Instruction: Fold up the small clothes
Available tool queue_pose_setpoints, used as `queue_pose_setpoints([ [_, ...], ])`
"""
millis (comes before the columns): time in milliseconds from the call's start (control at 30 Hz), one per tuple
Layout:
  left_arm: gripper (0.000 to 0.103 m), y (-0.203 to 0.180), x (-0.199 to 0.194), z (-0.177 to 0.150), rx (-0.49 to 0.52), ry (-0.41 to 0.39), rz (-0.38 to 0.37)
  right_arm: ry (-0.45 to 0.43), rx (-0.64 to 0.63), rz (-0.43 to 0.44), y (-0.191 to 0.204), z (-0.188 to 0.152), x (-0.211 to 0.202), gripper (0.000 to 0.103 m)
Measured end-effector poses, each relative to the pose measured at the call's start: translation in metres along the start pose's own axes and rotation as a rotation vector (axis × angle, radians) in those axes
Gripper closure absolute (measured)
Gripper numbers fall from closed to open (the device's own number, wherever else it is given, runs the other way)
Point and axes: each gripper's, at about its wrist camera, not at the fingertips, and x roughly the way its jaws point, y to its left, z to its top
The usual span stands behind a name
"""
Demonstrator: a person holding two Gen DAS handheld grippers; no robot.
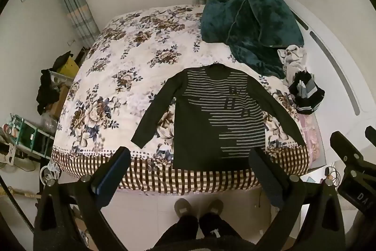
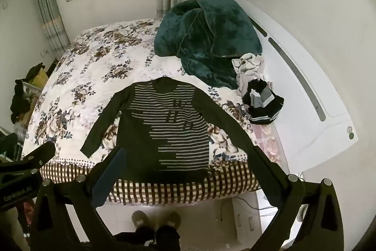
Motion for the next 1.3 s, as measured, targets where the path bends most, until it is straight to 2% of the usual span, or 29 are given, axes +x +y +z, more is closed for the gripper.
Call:
queue_pose_setpoints([
  [233, 0.0, -0.005, 0.003, 0.0, -0.004, -0.005, 0.013, -0.003, 0.005, 0.011, -0.002, 0.001, 0.001, 0.0],
  [500, 0.0, -0.005, -0.003, 0.015, -0.004, -0.017, 0.004, -0.019, -0.002, 0.008, 0.0, 0.006, -0.006, 0.0],
  [1300, 0.0, -0.001, -0.025, 0.019, -0.008, -0.051, 0.0, -0.046, -0.011, 0.033, -0.001, 0.018, -0.027, 0.0],
])
